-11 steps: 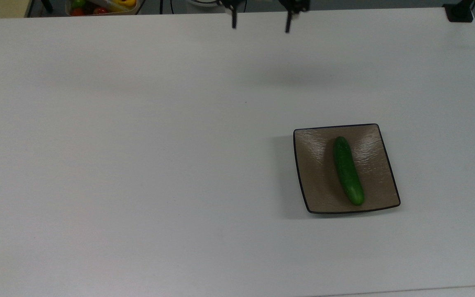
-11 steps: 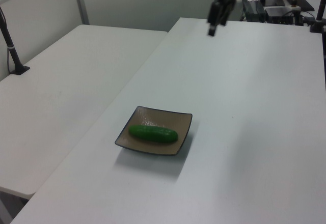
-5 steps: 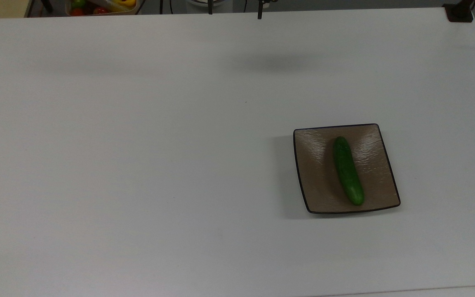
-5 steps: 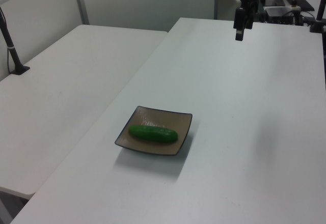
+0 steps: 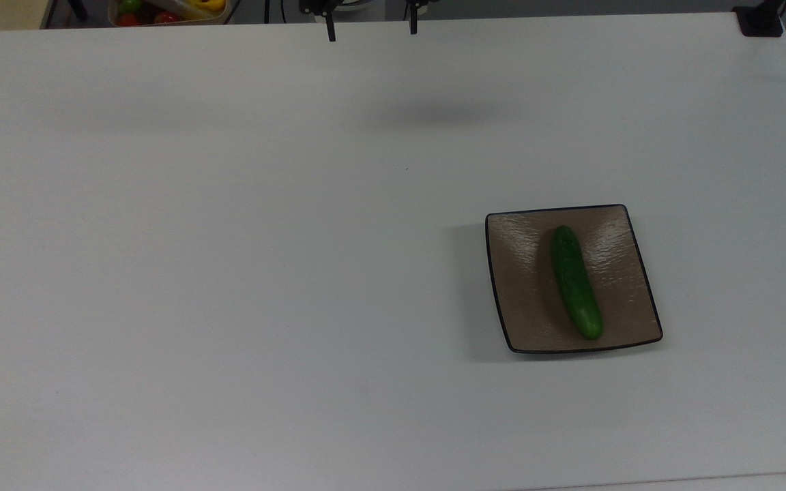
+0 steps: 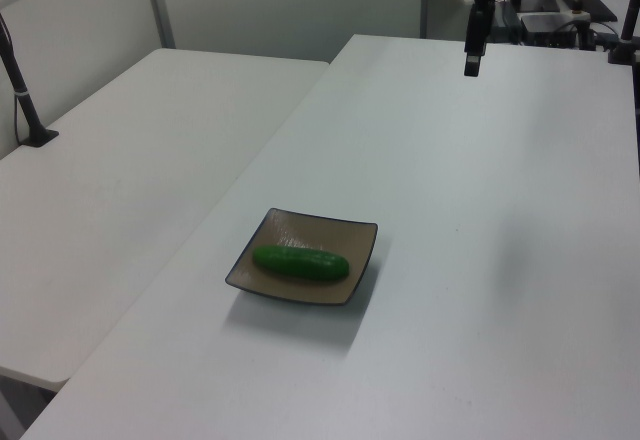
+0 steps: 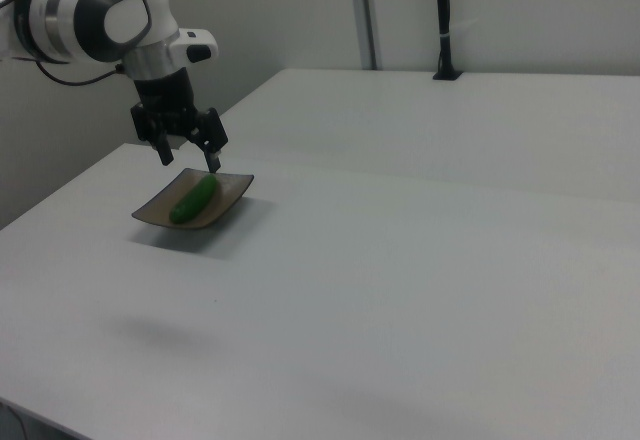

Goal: Cucumber placed on a ceramic plate

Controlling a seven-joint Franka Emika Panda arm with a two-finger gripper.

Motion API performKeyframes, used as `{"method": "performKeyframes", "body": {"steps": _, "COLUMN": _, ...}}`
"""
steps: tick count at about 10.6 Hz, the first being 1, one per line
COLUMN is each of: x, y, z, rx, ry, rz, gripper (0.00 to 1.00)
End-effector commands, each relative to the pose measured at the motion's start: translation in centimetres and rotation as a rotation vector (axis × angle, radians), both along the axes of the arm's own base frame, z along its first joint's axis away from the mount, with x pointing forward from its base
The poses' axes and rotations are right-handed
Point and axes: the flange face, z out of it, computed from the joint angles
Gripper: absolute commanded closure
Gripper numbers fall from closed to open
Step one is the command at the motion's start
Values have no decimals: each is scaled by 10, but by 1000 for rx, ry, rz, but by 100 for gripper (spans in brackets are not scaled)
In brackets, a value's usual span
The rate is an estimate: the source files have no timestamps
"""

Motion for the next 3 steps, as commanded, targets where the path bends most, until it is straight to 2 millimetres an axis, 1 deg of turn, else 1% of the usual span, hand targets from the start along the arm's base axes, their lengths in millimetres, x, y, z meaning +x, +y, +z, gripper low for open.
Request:
{"method": "performKeyframes", "body": {"steps": 1, "x": 0, "y": 1, "z": -1, "rx": 24, "ry": -17, "rz": 24, "gripper": 0}}
{"method": "performKeyframes", "body": {"steps": 3, "x": 0, "y": 2, "z": -2, "rx": 22, "ry": -16, "rz": 26, "gripper": 0}}
